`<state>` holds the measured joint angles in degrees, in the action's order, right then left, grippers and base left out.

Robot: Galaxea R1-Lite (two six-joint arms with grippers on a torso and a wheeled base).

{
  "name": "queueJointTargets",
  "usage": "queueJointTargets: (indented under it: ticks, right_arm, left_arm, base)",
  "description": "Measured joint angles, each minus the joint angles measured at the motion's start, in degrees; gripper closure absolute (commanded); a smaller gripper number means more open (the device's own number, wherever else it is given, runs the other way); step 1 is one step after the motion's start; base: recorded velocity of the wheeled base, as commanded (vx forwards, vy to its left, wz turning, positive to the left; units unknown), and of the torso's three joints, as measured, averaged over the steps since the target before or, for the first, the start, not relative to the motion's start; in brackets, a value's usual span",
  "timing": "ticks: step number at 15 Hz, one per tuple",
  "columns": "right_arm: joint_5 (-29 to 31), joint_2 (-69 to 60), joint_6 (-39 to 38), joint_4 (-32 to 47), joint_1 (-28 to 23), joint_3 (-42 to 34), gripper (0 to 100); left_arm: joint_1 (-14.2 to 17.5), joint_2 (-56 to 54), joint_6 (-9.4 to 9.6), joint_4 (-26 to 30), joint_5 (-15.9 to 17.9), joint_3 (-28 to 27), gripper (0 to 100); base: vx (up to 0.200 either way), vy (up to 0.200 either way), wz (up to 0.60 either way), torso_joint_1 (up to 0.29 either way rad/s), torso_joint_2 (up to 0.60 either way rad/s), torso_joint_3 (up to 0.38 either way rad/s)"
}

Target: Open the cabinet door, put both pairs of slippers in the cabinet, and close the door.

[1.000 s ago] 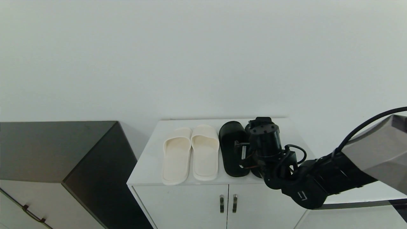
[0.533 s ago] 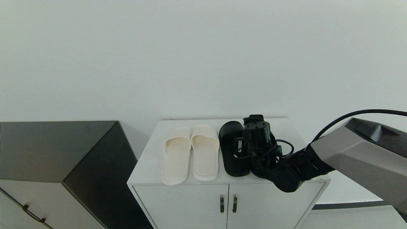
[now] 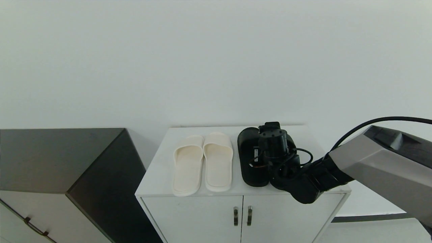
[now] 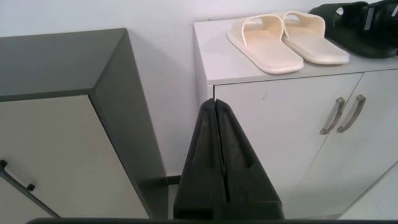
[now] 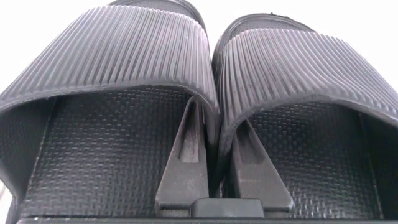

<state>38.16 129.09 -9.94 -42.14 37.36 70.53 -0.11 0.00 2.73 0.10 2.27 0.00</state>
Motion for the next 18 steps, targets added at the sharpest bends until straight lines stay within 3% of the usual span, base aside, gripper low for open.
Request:
queueJointTargets:
  ticks: [3,9,11,13,18]
  right_arm:
    - [-3.5,-4.6,2.3,-1.3,0.9,-5.8,100]
    - [-20.8,-23.1,3.2,-2.7,6.4,-25.2,100]
    - [-26.4,-29.9,3.2,2.0,8.1,-29.6,100]
    - [-28.0,-34.4,3.1,7.3,8.9,-30.9,100]
    - [-28.1,-38.0,3.1,7.5,10.0,-31.7,100]
  left_arm:
    - [0.0,0.0,0.00,0.0,0.0,0.0,100]
    - [0.0,0.0,0.00,0.0,0.0,0.0,100]
    - [0.0,0.0,0.00,0.0,0.0,0.0,100]
    - [0.0,0.0,-0.06,0.0,0.0,0.0,100]
    - [0.0,0.0,-0.02,0.0,0.0,0.0,100]
  base:
    - [0.000,0.000,0.00,0.000,0.00,0.000]
    - [0.000,0.000,0.00,0.000,0.00,0.000]
    - [0.000,0.000,0.00,0.000,0.00,0.000]
    - [0.000,0.000,0.00,0.000,0.00,0.000]
    - [-0.040,0.000,0.00,0.000,0.00,0.000]
